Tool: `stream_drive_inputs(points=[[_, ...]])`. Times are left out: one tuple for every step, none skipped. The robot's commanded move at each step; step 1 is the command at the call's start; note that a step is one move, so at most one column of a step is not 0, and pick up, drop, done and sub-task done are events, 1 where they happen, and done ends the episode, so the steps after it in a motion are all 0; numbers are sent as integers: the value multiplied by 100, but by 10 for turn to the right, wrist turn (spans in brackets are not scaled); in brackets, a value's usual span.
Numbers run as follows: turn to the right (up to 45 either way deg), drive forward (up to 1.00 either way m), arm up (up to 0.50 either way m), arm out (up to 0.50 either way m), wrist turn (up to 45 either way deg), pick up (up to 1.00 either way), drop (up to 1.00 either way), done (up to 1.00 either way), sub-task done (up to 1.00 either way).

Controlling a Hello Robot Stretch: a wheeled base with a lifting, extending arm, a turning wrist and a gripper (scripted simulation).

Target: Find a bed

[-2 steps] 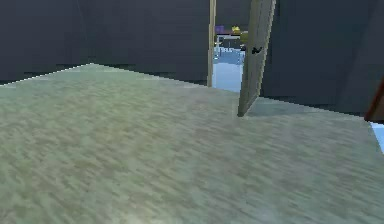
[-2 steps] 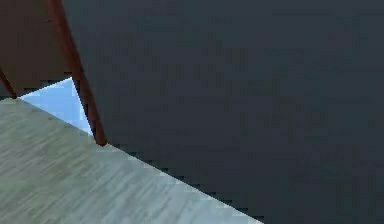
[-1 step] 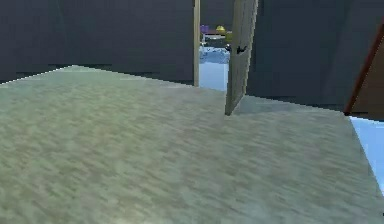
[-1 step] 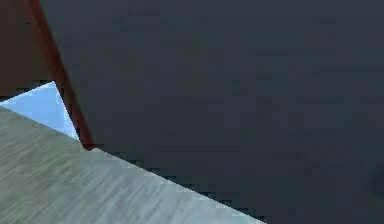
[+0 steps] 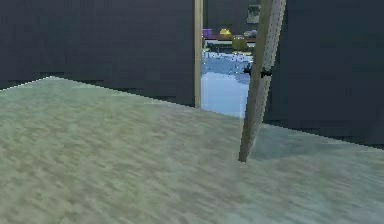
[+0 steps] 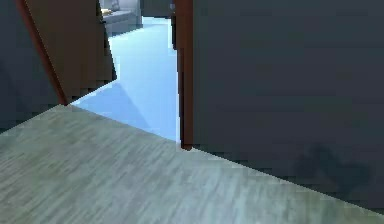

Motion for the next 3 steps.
stream_drive_inputs(points=[[0,100,0,0,0,0,0,0,0],[60,0,0,0,0,0,0,0,0],[0,75,0,0,0,0,0,0,0]])
